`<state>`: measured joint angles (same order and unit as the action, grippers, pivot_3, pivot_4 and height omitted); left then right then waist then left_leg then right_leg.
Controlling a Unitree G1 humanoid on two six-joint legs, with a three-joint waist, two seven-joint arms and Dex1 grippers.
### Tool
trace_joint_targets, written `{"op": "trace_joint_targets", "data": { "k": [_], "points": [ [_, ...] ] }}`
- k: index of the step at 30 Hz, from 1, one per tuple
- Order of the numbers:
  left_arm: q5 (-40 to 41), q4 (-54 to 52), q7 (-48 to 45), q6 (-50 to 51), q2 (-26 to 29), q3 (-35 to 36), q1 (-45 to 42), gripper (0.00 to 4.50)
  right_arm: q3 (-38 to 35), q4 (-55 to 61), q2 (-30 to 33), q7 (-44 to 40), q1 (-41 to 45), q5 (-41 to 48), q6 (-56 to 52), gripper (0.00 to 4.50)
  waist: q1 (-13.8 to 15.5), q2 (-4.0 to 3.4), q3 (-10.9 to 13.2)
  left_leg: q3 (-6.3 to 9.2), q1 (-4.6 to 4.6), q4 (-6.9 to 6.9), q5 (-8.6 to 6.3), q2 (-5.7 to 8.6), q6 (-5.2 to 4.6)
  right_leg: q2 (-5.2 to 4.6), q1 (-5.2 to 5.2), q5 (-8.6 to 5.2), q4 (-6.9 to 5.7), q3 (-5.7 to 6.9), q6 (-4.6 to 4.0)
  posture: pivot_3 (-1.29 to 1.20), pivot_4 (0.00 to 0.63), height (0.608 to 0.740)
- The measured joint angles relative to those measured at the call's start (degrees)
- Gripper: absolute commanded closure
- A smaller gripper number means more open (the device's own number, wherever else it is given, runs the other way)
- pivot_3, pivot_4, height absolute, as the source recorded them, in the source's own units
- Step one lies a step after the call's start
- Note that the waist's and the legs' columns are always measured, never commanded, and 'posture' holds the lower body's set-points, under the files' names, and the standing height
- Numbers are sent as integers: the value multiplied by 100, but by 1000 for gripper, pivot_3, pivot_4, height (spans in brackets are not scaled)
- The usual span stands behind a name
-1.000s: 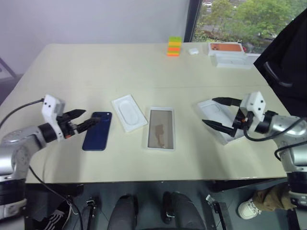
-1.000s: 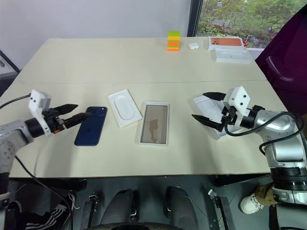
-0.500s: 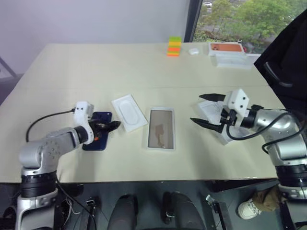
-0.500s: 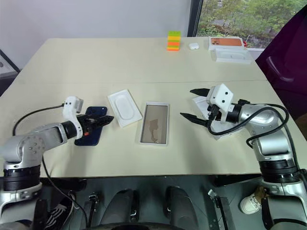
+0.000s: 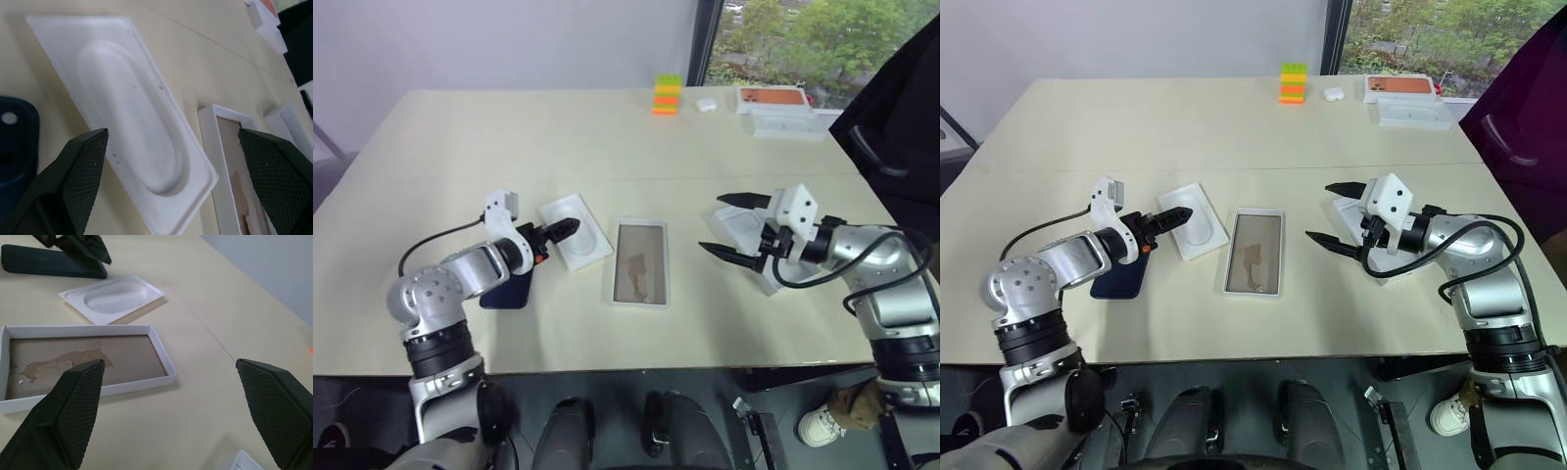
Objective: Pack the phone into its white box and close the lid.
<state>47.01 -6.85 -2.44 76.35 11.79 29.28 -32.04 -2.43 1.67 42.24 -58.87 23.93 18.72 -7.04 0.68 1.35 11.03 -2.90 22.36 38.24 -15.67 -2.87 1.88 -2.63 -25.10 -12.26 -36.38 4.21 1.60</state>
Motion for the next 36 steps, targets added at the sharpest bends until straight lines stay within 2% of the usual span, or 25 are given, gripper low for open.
{"op": "trace_joint_targets", "data": {
  "k": [6, 18, 33, 36],
  "points": [
    [-49, -5, 392, 91, -136, 26, -18, 48, -1, -53, -17, 0, 5, -4, 0, 0, 1, 0, 0, 0, 0, 0, 1, 0, 2, 0, 0, 0, 0, 0, 0, 0, 150, 740],
    [-155, -39, 574, 55, -285, 22, 67, 48, -3, -217, -23, -16, 103, -19, 105, 0, 3, 0, 0, 0, 0, 0, 1, 2, 2, -1, 0, 0, 0, 0, 0, 0, 150, 740],
    [-390, 249, 596, -615, -589, -275, 15, 48, -3, -238, -41, 1, 104, -45, 168, 0, 14, 0, 0, 2, -6, 0, 2, 4, 3, -2, 10, 0, 2, 2, 0, 0, 150, 740],
    [-408, 328, 590, -666, -576, -309, 8, 802, -3, -238, -58, 9, 104, -45, 168, 0, 12, 0, -1, 3, -8, 0, 2, 4, 3, -2, 12, 0, 2, 5, 1, 0, 150, 740]
  ]
}}
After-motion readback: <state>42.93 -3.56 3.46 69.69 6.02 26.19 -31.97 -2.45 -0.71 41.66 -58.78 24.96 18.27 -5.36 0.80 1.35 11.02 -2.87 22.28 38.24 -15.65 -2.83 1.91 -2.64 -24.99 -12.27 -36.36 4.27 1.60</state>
